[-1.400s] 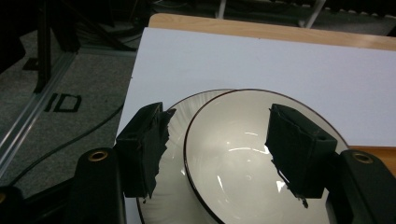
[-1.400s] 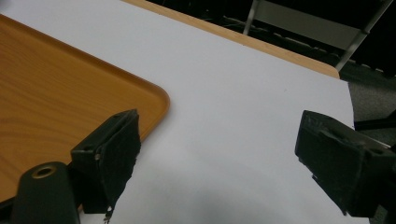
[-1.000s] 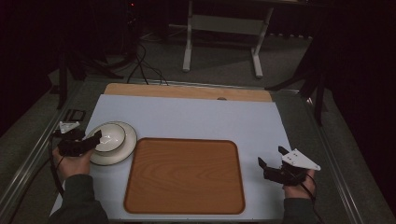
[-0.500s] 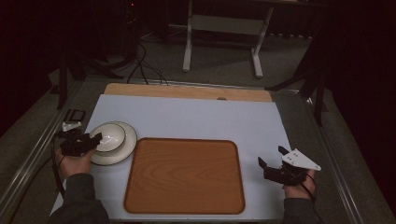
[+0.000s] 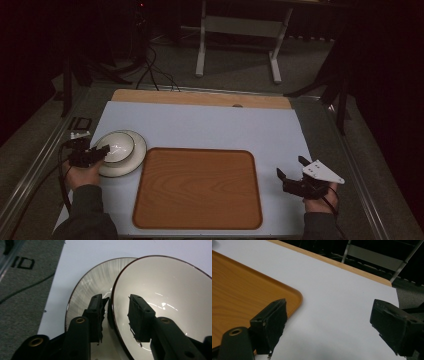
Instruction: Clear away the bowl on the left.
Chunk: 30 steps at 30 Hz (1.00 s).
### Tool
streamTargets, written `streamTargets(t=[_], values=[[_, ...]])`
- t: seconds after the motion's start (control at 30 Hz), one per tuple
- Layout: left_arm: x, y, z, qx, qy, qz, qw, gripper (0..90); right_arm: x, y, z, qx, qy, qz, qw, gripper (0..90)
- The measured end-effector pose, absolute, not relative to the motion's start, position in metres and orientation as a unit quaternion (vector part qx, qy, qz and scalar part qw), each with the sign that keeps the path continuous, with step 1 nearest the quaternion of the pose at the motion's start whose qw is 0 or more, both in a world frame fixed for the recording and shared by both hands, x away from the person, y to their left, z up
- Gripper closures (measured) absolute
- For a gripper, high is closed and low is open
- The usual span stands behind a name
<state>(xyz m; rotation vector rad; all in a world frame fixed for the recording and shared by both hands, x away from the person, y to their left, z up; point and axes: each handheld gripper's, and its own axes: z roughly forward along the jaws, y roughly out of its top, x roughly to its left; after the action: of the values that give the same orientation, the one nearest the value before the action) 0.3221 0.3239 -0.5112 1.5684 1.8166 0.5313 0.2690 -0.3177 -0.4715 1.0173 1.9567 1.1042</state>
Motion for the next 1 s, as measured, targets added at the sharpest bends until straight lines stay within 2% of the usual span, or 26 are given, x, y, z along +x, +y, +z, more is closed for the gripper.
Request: streamTargets(t=[0.4,0.6,1.0], values=[[0.3236,0.3280,-0.5145,0.588,0.707,0.169,0.355,73.4,0.2683,-0.3182,-0.4706,0.387,0.746,0.426,0.336,13.7],[0.3235,0.3258,-0.5130,0.589,0.711,0.152,0.354,80.3,0.2683,-0.3187,-0.4704,0.385,0.746,0.427,0.337,13.7],[0.3223,0.3261,-0.5116,0.580,0.714,0.115,0.375,80.9,0.2680,-0.3198,-0.4697,0.387,0.744,0.428,0.338,13.7]])
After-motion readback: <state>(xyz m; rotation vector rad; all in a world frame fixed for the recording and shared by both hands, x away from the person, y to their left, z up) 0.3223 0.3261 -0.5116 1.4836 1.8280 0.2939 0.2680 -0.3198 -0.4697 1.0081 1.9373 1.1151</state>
